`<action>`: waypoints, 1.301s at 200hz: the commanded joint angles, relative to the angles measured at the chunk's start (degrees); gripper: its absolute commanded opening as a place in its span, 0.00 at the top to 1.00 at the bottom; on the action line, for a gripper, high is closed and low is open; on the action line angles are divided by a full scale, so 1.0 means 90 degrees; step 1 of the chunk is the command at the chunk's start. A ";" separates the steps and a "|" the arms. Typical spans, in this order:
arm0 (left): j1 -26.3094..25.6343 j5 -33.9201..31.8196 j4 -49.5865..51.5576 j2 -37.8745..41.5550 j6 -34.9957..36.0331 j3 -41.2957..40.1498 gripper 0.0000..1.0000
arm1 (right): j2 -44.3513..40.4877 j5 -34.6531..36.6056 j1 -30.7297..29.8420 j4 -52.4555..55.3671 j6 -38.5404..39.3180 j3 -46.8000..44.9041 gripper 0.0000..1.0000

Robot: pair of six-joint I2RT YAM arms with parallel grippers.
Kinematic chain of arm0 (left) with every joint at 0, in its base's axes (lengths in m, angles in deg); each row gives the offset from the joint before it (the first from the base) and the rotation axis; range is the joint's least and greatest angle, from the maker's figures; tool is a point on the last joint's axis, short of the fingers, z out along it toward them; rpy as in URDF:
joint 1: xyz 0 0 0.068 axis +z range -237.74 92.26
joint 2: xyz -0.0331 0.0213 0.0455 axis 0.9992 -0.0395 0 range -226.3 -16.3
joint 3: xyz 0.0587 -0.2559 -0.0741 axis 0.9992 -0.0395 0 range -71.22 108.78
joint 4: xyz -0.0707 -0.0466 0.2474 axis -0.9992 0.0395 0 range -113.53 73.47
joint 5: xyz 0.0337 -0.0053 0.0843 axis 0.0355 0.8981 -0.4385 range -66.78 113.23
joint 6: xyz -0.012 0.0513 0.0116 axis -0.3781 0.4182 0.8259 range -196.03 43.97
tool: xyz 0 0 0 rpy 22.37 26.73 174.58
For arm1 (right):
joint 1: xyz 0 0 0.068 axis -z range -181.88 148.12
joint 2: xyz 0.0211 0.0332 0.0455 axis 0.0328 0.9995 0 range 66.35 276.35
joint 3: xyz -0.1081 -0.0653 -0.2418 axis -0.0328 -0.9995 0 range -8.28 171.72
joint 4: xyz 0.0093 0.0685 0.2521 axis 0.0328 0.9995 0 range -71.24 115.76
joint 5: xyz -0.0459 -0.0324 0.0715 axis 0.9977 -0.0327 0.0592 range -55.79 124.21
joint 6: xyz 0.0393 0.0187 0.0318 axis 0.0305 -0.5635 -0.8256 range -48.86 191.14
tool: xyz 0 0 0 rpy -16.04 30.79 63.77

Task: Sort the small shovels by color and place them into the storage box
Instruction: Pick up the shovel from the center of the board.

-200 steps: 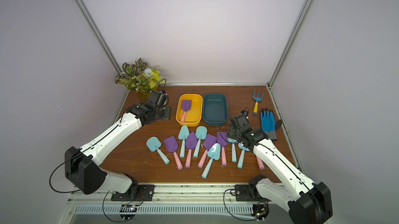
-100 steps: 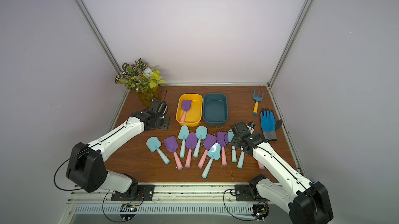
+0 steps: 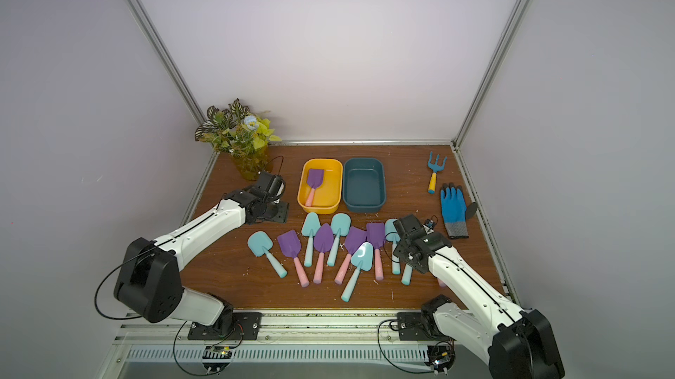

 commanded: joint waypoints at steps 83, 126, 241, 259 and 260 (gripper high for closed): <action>0.0080 0.0035 0.0110 -0.0124 -0.0006 0.0197 0.35 | -0.0006 -0.0610 0.0519 -0.0515 0.0428 -0.0539 0.36; 0.0080 0.0048 0.0158 -0.0134 -0.0047 0.0262 0.35 | 0.0201 -0.0855 0.0579 -0.0728 0.0597 -0.0635 0.36; 0.0080 -0.0014 0.0160 -0.0046 -0.0119 0.0218 0.35 | 0.0233 -0.0994 0.0582 -0.0836 0.0684 -0.0813 0.43; 0.0080 -0.0005 0.0157 -0.0056 -0.0136 0.0217 0.35 | 0.0245 -0.1059 0.0588 -0.0901 0.0704 -0.0845 0.43; 0.0080 -0.0005 0.0157 -0.0056 -0.0132 0.0219 0.35 | 0.0250 -0.1060 0.0584 -0.0899 0.0704 -0.0842 0.43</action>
